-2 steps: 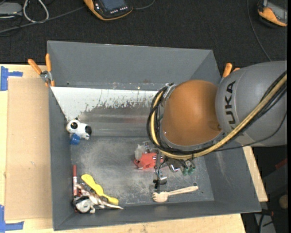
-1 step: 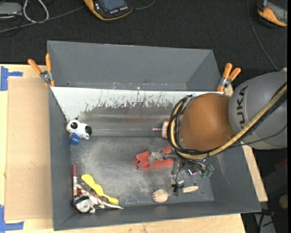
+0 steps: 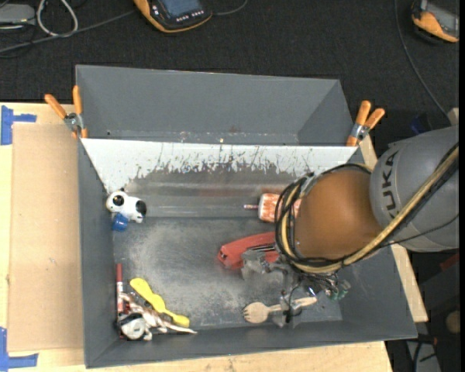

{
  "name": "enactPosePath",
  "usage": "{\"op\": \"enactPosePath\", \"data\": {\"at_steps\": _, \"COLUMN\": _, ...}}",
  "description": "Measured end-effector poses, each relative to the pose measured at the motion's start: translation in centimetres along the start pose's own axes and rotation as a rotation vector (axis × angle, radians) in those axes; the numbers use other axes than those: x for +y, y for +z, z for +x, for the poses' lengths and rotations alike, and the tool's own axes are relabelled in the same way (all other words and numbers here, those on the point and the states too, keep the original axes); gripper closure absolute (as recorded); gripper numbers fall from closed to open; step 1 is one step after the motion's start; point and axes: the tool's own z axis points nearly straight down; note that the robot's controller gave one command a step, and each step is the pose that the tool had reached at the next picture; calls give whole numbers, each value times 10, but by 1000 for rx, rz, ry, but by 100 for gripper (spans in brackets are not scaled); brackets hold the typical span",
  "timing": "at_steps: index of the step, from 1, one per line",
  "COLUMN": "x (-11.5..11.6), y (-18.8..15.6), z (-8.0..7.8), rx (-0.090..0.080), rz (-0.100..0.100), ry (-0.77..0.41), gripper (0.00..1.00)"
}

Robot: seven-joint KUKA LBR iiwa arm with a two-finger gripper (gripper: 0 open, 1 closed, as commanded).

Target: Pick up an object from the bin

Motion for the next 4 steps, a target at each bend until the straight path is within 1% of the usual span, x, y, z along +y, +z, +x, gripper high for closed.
{"op": "enactPosePath", "data": {"at_steps": 1, "x": 7, "y": 7, "z": 0, "rx": 0, "rz": -4, "ry": -203, "gripper": 0}}
{"op": "enactPosePath", "data": {"at_steps": 2, "x": 6, "y": 8, "z": 5, "rx": -12, "rz": 3, "ry": -76, "gripper": 0}}
{"op": "enactPosePath", "data": {"at_steps": 3, "x": 8, "y": 8, "z": 6, "rx": -18, "rz": 4, "ry": -34, "gripper": 0}}
{"op": "enactPosePath", "data": {"at_steps": 4, "x": 12, "y": 9, "z": 8, "rx": -21, "rz": 9, "ry": -340, "gripper": 0}}
